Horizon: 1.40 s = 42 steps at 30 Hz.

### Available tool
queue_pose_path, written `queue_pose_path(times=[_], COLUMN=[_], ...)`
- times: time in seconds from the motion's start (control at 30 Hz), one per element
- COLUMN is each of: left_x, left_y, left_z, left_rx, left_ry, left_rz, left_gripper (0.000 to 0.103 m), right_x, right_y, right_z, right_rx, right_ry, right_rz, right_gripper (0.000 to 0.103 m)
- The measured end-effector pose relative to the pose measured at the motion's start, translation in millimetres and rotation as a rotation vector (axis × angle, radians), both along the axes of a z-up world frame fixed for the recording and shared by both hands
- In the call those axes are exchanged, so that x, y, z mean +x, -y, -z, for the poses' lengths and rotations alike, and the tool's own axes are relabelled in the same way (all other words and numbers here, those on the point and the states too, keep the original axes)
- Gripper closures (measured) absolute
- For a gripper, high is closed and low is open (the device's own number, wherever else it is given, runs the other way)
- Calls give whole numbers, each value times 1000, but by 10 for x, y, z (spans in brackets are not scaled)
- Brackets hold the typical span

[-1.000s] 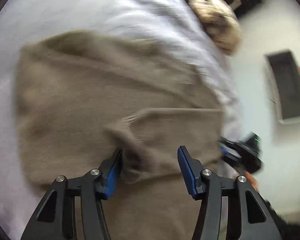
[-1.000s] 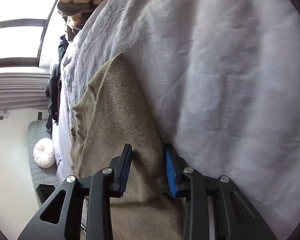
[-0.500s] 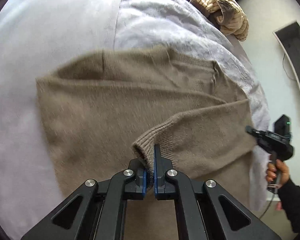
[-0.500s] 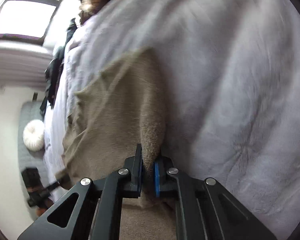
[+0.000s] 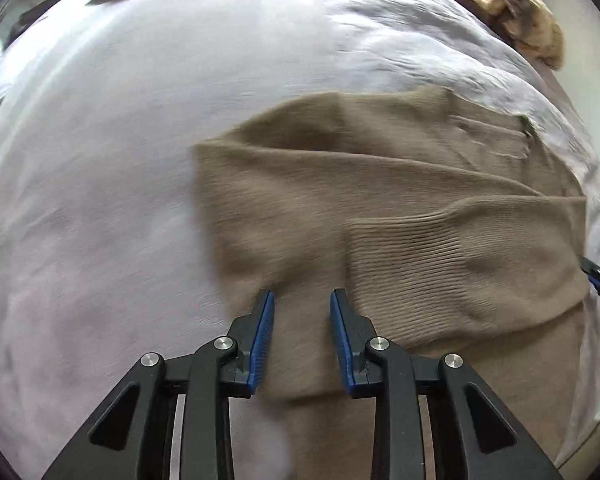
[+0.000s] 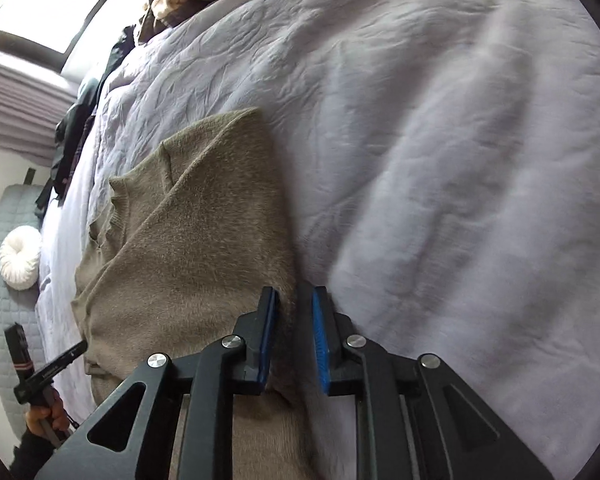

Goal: Fold small clothes

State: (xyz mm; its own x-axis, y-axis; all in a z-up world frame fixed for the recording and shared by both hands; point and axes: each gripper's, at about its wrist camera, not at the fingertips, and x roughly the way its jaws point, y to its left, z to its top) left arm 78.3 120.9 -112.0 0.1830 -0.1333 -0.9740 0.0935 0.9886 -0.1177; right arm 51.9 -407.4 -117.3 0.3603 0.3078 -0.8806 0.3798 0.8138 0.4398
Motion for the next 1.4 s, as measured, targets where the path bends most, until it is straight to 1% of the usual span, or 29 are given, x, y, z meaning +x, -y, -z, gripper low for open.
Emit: queue_pose_path(times=[0.03, 0.1, 0.13, 0.17, 0.2, 0.27, 0.3, 0.33, 0.37, 0.43, 0.47, 0.53, 0.6, 0.63, 0.67, 0.73, 0.8, 0.9, 0.97, 1.03, 1.07, 1.1, 1.13, 1.17, 1.2, 1.23, 1.37, 1.4], left_x=[-15, -67, -91, -115, -128, -136, -119, -100, -77, -62, -59, -120, -165, -189, -227, -254, -252, -257, -273, -290, -305, -314, -323, -333, -340, -349, -358, -368], left_y=[-56, -143, -156, -156, -140, -81, -10, 106, 213, 362, 443, 529, 560, 576, 571, 549, 520, 494, 477, 455, 449, 449, 459, 462, 468, 482, 533, 540], left_z=[-40, -125, -164, -209, -232, -273, -267, -260, -248, -226, -229, -187, -71, 5, 57, 61, 34, 10, -13, -53, -72, -83, -73, -72, -68, -66, -37, -34], left_rx=[-5, -20, -32, -50, -65, -104, -118, -120, -115, -104, -105, -94, -57, -40, -44, -57, -70, -65, -61, -57, -54, -50, -49, -44, -40, -37, -14, -8], left_ry=[5, 24, 32, 42, 49, 54, 49, 46, 44, 44, 45, 41, 17, 3, 11, 27, 17, 10, 9, 9, 9, 8, 8, 7, 5, 4, 7, 10], left_rz=[-13, -28, -29, -28, -27, -22, -14, -6, 3, 23, 31, 46, 61, 67, 72, 64, 48, 45, 32, 22, 19, 19, 21, 25, 26, 25, 20, 21], left_gripper=[72, 72, 72, 72, 72, 72, 72, 72, 72, 72, 72, 72, 72, 72, 72, 72, 72, 72, 72, 72, 72, 72, 72, 72, 72, 72, 72, 72], right_x=[-26, -139, -215, -265, -299, -340, -336, -319, -298, -276, -264, -227, -186, -171, -162, -174, -199, -259, -291, -319, -421, -470, -516, -562, -578, -566, -369, -294], right_y=[9, 0, -22, -59, -89, -178, -222, -251, -258, -247, -262, -303, -358, -371, -385, -369, -337, -290, -274, -265, -222, -188, -149, -95, -68, -62, -227, -315], right_z=[-33, -111, -122, -116, -103, -26, 59, 153, 227, 302, 275, 178, 99, 116, 172, 254, 257, 251, 219, 157, 110, 66, 34, -7, -35, -49, -94, -91], right_rx=[11, 114, 197, 260, 295, 354, 381, 382, 372, 366, 351, 279, 151, 109, 70, 68, 92, 104, 107, 89, 80, 87, 122, 173, 201, 204, 118, 74], right_ry=[0, 27, 46, 53, 55, 40, 18, -12, -36, -43, -34, -13, -17, -30, -42, -46, -39, -47, -57, -68, -71, -67, -47, -15, 7, 14, 9, 0], right_rz=[9, 28, 33, 36, 38, 43, 57, 82, 109, 153, 155, 111, 32, 5, -30, -51, -28, -5, 18, 42, 59, 87, 124, 176, 205, 210, 95, 45], right_gripper=[78, 76, 62, 46, 42, 42, 42, 46, 63, 97, 97, 97, 97, 97, 97, 98, 98, 98, 98, 98, 97, 93, 90, 90, 90, 90, 90, 90])
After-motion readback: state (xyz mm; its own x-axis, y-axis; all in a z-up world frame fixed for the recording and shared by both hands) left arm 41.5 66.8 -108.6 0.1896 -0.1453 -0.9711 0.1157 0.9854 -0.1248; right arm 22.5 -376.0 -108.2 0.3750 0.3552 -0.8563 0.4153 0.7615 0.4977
